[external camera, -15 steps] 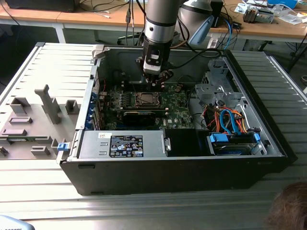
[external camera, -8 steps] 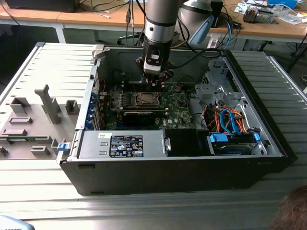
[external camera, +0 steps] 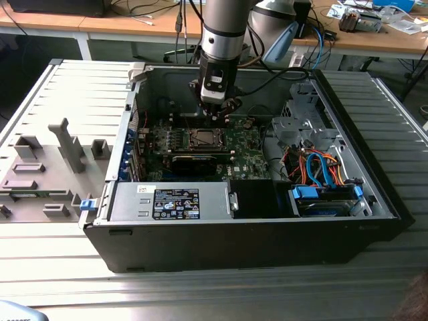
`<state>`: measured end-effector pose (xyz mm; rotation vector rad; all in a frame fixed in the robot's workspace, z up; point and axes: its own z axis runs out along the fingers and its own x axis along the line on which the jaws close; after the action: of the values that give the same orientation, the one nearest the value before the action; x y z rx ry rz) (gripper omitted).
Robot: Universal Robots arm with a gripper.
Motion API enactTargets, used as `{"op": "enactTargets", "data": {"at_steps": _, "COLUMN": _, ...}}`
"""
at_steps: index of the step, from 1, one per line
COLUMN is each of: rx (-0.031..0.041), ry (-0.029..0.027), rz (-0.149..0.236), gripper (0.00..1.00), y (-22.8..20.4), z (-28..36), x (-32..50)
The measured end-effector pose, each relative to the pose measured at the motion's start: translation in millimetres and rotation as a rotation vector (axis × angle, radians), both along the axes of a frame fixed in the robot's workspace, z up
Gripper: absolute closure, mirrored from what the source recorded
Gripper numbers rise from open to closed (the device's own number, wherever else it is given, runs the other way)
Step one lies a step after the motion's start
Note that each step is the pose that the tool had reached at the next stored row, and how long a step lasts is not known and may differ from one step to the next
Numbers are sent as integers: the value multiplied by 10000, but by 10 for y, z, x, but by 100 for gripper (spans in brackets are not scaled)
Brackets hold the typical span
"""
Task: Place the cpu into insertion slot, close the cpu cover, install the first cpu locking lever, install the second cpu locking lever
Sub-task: 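Install the first cpu locking lever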
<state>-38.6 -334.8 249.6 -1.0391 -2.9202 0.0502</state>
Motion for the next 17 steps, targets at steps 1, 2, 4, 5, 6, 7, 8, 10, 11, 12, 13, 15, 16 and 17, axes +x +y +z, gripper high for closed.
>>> {"op": "enactTargets", "data": {"at_steps": 1, "rx": 0, "ry": 0, "rz": 17, "gripper": 89, "y": 0, "z": 0, "x": 0}}
{"op": "enactTargets", "data": {"at_steps": 2, "rx": 0, "ry": 0, "rz": 29, "gripper": 89, "y": 0, "z": 0, "x": 0}}
{"op": "enactTargets", "data": {"at_steps": 4, "rx": 0, "ry": 0, "rz": 52, "gripper": 89, "y": 0, "z": 0, "x": 0}}
{"op": "enactTargets", "data": {"at_steps": 5, "rx": 0, "ry": 0, "rz": 64, "gripper": 89, "y": 0, "z": 0, "x": 0}}
{"op": "enactTargets", "data": {"at_steps": 6, "rx": 0, "ry": 0, "rz": 72, "gripper": 89, "y": 0, "z": 0, "x": 0}}
{"op": "enactTargets", "data": {"at_steps": 7, "rx": 0, "ry": 0, "rz": 86, "gripper": 89, "y": 0, "z": 0, "x": 0}}
{"op": "enactTargets", "data": {"at_steps": 8, "rx": 0, "ry": 0, "rz": 94, "gripper": 89, "y": 0, "z": 0, "x": 0}}
{"op": "enactTargets", "data": {"at_steps": 10, "rx": 0, "ry": 0, "rz": 115, "gripper": 89, "y": 0, "z": 0, "x": 0}}
{"op": "enactTargets", "data": {"at_steps": 11, "rx": 0, "ry": 0, "rz": 124, "gripper": 89, "y": 0, "z": 0, "x": 0}}
{"op": "enactTargets", "data": {"at_steps": 12, "rx": 0, "ry": 0, "rz": 133, "gripper": 89, "y": 0, "z": 0, "x": 0}}
{"op": "enactTargets", "data": {"at_steps": 13, "rx": 0, "ry": 0, "rz": 150, "gripper": 89, "y": 0, "z": 0, "x": 0}}
{"op": "enactTargets", "data": {"at_steps": 15, "rx": 0, "ry": 0, "rz": 170, "gripper": 89, "y": 0, "z": 0, "x": 0}}
{"op": "enactTargets", "data": {"at_steps": 16, "rx": 0, "ry": 0, "rz": 183, "gripper": 89, "y": 0, "z": 0, "x": 0}}
{"op": "enactTargets", "data": {"at_steps": 17, "rx": 0, "ry": 0, "rz": 193, "gripper": 89, "y": 0, "z": 0, "x": 0}}
